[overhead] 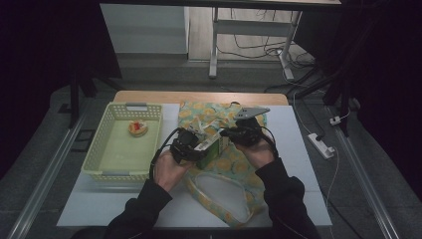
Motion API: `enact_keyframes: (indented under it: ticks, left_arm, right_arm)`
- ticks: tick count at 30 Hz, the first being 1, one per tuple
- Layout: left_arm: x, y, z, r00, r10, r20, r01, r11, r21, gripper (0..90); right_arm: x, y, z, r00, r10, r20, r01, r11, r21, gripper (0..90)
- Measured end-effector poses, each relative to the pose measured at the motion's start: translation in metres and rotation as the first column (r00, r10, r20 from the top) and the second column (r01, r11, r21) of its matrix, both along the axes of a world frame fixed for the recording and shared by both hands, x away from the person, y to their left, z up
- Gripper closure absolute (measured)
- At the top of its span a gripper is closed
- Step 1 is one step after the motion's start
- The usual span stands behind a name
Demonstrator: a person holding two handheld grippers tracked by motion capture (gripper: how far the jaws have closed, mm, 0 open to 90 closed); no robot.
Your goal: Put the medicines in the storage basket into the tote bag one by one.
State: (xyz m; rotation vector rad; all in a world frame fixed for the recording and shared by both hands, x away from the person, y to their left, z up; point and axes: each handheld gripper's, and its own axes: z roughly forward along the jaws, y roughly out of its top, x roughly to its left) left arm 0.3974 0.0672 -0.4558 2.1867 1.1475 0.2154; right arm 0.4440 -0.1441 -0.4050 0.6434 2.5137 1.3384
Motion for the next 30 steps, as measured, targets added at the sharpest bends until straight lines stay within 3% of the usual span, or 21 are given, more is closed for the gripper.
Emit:
enact_keyframes:
  ticks: [20, 30]
  left_arm:
    - [0.021, 0.006, -0.015, 0.9919, 0.123, 0.032, -0.123, 0.9923, 0.015, 61.7]
    - [0.026, 0.008, -0.018, 0.9912, 0.119, 0.057, -0.121, 0.9925, 0.021, 61.0]
  right_arm:
    - [0.001, 0.002, -0.002, 1.0, -0.001, -0.007, 0.001, 1.0, -0.008, 90.0]
    - [0.002, 0.002, -0.003, 1.0, -0.004, -0.007, 0.004, 1.0, -0.009, 90.0]
